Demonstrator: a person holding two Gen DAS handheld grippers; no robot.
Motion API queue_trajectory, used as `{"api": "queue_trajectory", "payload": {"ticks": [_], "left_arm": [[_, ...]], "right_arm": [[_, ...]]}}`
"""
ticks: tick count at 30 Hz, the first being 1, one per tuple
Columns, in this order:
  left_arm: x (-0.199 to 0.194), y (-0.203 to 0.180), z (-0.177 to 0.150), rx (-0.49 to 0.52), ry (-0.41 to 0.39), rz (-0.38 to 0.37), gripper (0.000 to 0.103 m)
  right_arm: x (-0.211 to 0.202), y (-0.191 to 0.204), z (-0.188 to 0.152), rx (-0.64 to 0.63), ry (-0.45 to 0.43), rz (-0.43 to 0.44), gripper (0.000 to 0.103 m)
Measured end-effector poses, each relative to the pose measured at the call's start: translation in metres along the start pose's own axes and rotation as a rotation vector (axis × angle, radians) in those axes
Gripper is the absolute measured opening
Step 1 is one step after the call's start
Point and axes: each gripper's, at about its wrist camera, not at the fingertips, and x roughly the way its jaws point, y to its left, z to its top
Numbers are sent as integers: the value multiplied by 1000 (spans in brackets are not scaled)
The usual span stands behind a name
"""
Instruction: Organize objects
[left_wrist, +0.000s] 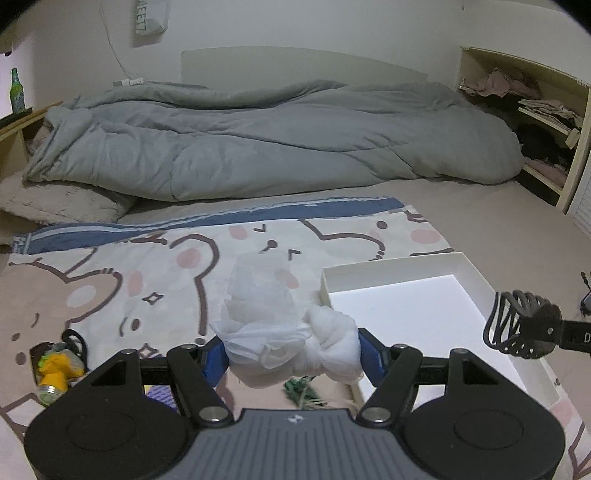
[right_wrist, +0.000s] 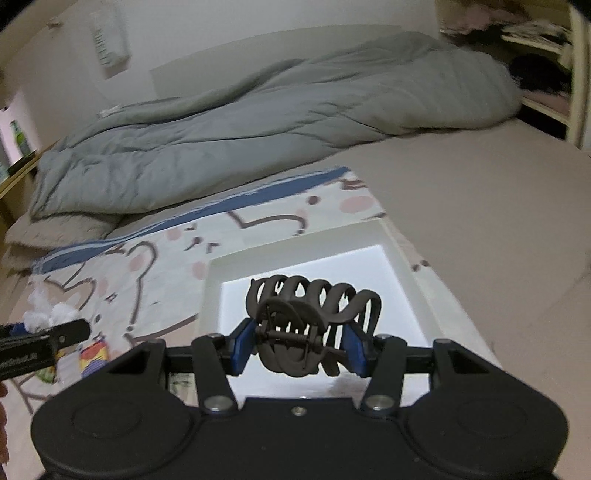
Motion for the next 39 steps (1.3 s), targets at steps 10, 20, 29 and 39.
{"api": "queue_trajectory", "payload": {"ticks": [10,20,29,39], "left_arm": [[26,-28,0,-6,31,-43,70],[42,-45,-4,11,53,-71,70],[59,-53,-7,-11,95,-129,70],[96,-49,-15,-189,234,-225,70]], "right_arm": [[20,-50,-4,222,20,-103,52],[56,-87,-27,527,84,-158,52],[71,-109,-60,838,223,-128,53],[68,-105,-69,900,265,-116,57]]}}
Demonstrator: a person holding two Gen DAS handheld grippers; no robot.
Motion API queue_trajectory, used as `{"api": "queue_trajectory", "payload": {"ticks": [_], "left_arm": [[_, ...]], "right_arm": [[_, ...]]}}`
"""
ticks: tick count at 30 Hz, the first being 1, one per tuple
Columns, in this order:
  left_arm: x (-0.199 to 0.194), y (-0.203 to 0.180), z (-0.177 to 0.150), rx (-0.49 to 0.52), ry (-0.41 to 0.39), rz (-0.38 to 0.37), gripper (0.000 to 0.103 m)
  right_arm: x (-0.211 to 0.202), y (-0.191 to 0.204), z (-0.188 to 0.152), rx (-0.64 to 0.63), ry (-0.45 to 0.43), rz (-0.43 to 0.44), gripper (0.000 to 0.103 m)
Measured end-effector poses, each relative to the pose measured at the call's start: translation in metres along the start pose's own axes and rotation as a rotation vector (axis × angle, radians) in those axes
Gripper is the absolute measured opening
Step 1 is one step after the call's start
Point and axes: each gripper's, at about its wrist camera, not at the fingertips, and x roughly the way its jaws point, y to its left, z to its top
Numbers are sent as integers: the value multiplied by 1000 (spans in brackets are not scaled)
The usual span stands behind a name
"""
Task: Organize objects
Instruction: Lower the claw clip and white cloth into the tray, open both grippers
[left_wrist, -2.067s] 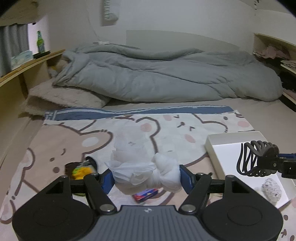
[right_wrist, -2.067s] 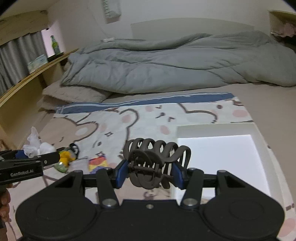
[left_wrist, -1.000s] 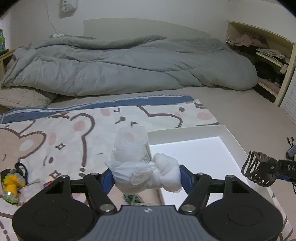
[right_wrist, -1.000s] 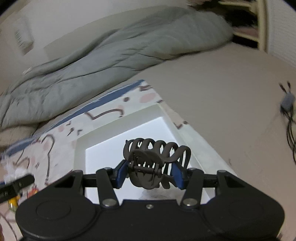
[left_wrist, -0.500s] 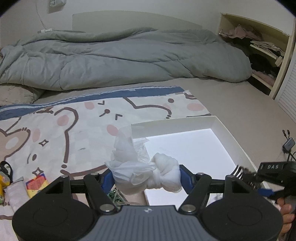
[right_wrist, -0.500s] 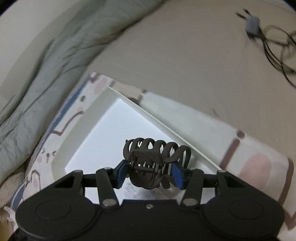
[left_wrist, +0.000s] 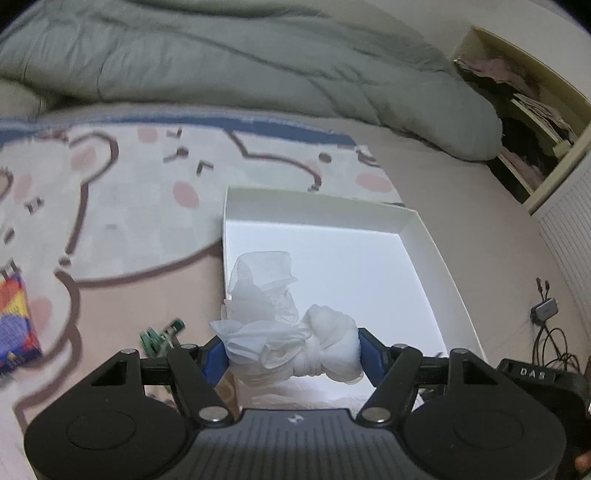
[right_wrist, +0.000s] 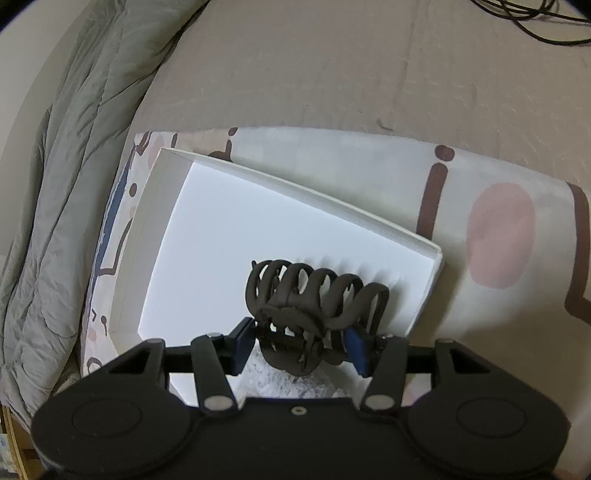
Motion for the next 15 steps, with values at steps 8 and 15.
{"api": "queue_trajectory", "payload": {"ticks": [8,15], "left_arm": [[12,1,-1,-30,36,29,72],[8,1,-1,-39,41,10,87]], "right_arm": [[-14,11,4,-96,-41,-37,68],[-28,15,7,-148,-83,-34,68]]}}
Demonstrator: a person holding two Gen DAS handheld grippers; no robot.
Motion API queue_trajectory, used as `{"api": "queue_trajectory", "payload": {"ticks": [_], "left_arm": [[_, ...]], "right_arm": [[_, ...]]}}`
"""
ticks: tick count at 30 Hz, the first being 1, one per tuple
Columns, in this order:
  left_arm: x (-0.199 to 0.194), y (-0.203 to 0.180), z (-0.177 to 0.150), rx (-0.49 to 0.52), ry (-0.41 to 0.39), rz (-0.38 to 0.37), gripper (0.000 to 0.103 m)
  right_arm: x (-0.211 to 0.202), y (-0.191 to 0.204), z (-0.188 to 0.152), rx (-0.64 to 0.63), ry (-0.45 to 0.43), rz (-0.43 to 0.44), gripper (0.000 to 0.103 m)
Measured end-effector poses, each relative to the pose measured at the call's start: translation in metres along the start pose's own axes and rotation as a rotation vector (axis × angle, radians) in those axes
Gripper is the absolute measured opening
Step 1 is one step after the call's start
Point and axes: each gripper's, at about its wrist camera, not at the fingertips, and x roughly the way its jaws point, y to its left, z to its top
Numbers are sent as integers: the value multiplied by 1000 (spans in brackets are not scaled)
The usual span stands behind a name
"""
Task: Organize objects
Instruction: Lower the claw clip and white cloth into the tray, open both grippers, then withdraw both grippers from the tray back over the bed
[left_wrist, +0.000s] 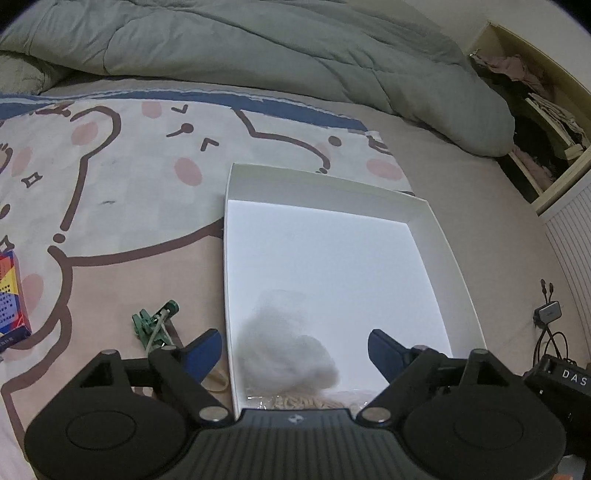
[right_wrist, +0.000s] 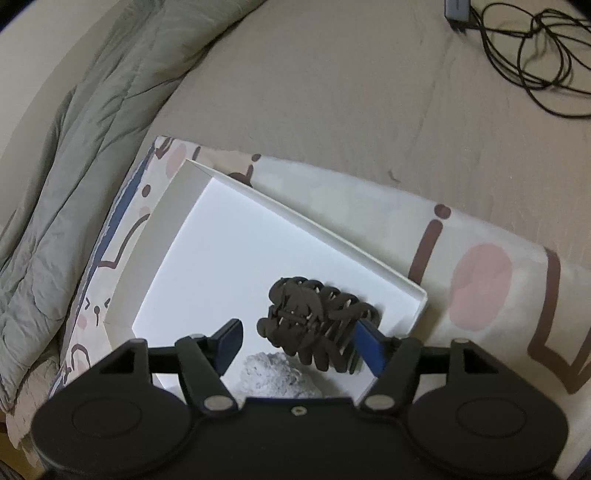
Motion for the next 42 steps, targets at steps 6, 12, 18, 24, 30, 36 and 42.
{"api": "queue_trajectory", "payload": {"ticks": [6,12,18,24,30,36,42], "left_arm": [[-4,2,0,-12,1,9,87],[-13,0,0,11,-9,20,87],[-24,-3,-1,74,-26,51,87],[-37,-5,-2,131,-51,96,87],[-48,-8,-5,171,-68,117,90],[-57,-12,-9,222,-81,144,93],[-68,-15,-14,260,-100,167,97]], "right_arm": [[-5,7,-2,-84,-9,-5,68],[-10,22,-7,-235,-45,-38,71],[-21,33,-12,-343,-93,-46,71],[-34,40,-19,-416,-125,-49,72],[-47,48,-32,-506,-168,-86,78],[-64,51,-42,-571,-206,-105,86],[-78,56,-52,-638,-264,-144,97]]}}
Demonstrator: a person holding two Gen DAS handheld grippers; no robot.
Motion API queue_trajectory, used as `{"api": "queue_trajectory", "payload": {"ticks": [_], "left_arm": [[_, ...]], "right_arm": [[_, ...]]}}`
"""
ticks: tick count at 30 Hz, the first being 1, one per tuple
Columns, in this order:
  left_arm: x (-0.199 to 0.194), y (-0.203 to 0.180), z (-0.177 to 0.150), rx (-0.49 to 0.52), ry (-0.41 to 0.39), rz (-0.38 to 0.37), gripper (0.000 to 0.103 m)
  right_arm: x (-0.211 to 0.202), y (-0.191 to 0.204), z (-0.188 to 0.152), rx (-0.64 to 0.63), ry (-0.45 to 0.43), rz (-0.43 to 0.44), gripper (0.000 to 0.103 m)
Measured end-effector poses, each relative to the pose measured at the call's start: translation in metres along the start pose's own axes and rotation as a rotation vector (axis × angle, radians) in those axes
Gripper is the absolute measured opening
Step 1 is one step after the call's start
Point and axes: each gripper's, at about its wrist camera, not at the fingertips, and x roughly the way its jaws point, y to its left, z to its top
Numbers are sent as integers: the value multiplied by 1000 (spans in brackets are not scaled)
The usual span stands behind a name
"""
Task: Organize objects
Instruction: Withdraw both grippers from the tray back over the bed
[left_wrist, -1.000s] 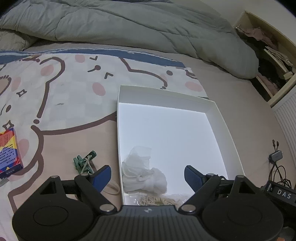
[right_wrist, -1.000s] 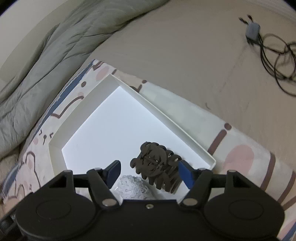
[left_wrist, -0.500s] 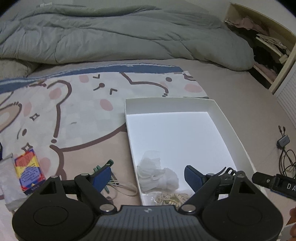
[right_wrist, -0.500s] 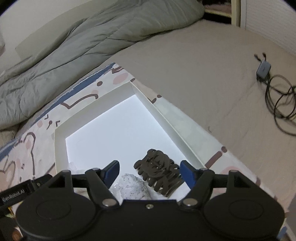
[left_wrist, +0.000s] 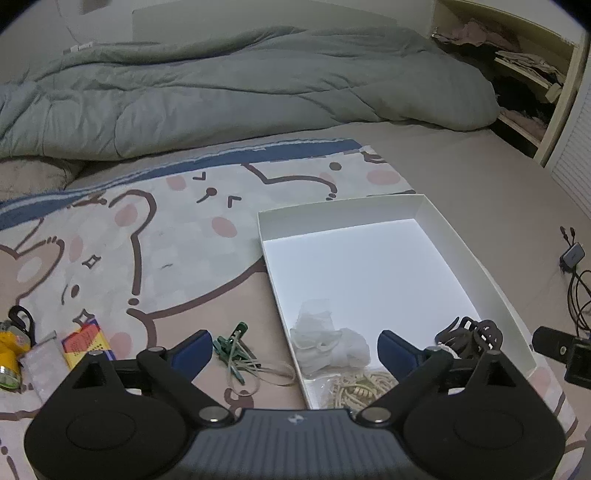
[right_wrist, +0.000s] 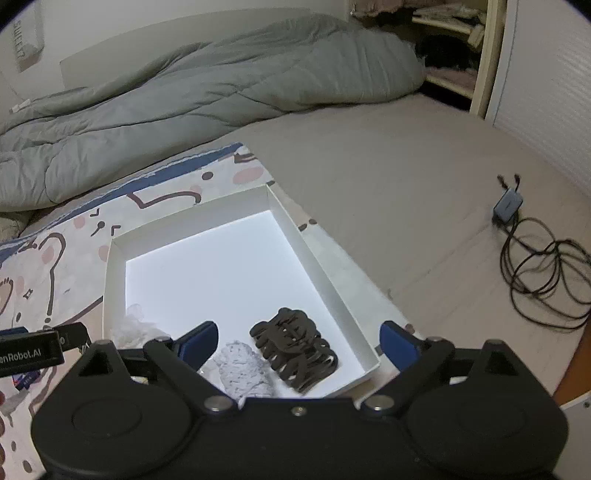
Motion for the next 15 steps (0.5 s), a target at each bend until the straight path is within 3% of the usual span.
{"api": "queue_trajectory", "payload": {"ticks": [4,15], "left_arm": [[-7,1,-2,11,-13,7,100],[-21,12,-5,7,-17,5,103]], "right_arm": [[-7,4,-1,-26,-12,-7,103],[-14,9,-3,-48,-18,-17,103]]}}
